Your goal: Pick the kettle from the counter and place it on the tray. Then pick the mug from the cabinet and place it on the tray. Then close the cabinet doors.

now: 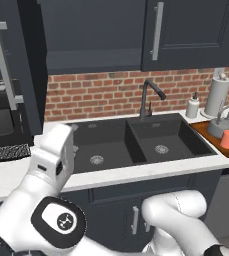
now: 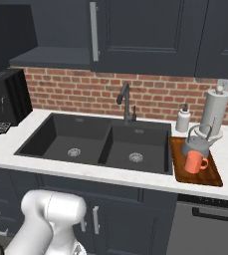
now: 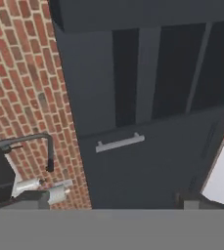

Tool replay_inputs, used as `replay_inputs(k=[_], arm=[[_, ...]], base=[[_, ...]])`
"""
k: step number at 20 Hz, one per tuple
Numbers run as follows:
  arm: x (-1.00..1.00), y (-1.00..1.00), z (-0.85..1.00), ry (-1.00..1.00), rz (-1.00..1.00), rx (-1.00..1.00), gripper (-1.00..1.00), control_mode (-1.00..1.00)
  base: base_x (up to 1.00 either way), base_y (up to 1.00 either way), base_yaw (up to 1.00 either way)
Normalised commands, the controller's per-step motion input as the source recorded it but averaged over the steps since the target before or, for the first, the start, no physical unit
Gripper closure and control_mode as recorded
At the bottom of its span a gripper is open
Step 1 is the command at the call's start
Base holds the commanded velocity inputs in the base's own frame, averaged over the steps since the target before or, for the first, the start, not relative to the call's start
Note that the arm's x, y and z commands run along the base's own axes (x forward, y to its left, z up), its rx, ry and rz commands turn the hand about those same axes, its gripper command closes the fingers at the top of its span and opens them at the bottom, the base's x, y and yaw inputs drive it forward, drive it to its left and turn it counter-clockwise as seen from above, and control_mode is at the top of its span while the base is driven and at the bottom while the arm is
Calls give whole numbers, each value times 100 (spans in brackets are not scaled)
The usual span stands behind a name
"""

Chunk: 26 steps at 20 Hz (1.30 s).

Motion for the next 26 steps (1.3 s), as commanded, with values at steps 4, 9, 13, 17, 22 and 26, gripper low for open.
replay_inputs(k=[4,9,13,17,22,26], arm=[[-30,24,0,11,0,0,-100,-100],[-28,31,0,9,0,-1,-100,-100],[-1,50,0,16,0,-3,-100,-100],[3,57,0,17,0,-4,-100,-100],[23,54,0,18,0,-3,-100,-100],[37,51,0,15,0,-1,-100,-100]], base=[[0,0,0],[0,0,0],[0,0,0],[0,0,0],[0,0,0],[0,0,0]])
